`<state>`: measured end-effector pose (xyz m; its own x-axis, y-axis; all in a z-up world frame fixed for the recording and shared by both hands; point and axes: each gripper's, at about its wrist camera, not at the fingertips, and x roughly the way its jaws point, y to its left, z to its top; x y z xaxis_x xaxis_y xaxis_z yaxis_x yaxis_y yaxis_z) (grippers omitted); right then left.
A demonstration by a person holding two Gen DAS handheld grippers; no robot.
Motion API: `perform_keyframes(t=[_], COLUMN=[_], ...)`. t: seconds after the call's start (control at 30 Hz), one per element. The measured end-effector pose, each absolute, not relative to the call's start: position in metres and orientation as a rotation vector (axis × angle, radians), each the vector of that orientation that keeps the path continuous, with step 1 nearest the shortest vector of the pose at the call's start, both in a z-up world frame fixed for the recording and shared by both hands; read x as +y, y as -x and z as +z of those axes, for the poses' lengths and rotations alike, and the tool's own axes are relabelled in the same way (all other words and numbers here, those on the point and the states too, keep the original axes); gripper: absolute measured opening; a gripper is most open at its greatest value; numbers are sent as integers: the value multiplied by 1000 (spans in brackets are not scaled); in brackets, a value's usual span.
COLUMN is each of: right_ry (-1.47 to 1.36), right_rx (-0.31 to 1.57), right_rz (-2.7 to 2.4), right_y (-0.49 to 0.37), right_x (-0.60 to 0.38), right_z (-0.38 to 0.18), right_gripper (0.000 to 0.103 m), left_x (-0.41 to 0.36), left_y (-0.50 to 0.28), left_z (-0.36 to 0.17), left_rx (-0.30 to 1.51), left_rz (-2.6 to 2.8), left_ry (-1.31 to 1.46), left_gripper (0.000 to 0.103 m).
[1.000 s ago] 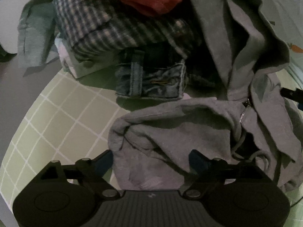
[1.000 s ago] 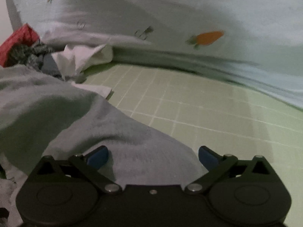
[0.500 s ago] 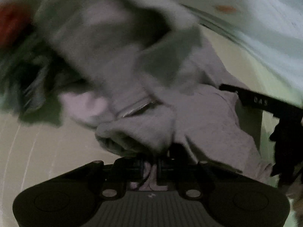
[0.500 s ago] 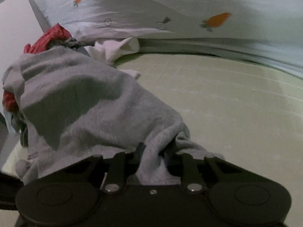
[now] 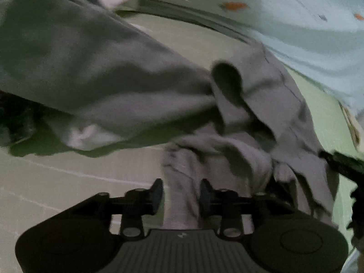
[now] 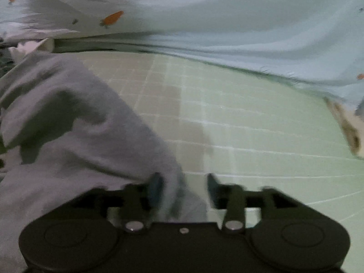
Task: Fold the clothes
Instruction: 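Pull the grey hoodie out of the pile and drop it onto the bed with both grippers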
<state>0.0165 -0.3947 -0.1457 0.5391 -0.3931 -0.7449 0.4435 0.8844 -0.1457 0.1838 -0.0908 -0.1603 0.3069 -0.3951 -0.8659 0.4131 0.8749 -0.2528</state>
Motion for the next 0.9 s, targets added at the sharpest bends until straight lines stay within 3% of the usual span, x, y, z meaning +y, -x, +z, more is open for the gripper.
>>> perform_keyframes(t=[0.07, 0.13, 0.33, 0.43, 0.57, 0.77, 0.87, 0.9], right_ry=[-92, -131, -104, -4, -18, -106, -114, -120], right_rx=[829, 785, 725, 794, 921, 939, 895, 874], right_rz=[-476, -424, -123, -36, 2, 119, 153, 164], right_y=[-20, -27, -89, -131, -168, -174, -165, -160], right_x=[-392, -389, -356, -340, -351, -366, -367, -367], right_z=[-136, -126, -116, -134, -167, -176, -174, -174], right_gripper=[62, 84, 100, 103, 103, 103, 86, 68], left_x=[-77, -67, -59, -55, -56, -64, -76, -82], left_y=[-186, -190, -192, -184, -171, -162, -157, -153], left_z=[-157, -155, -150, -142, -131, -116, -108, -104], left_rx=[1129, 1124, 1124, 1116, 1088, 1064, 1051, 1041], left_rz=[-482, -433, -324, -312, -318, -317, -342, -356], left_ry=[16, 49, 111, 105, 65, 37, 56, 44], left_gripper=[49, 50, 53, 53, 56, 58, 57, 57])
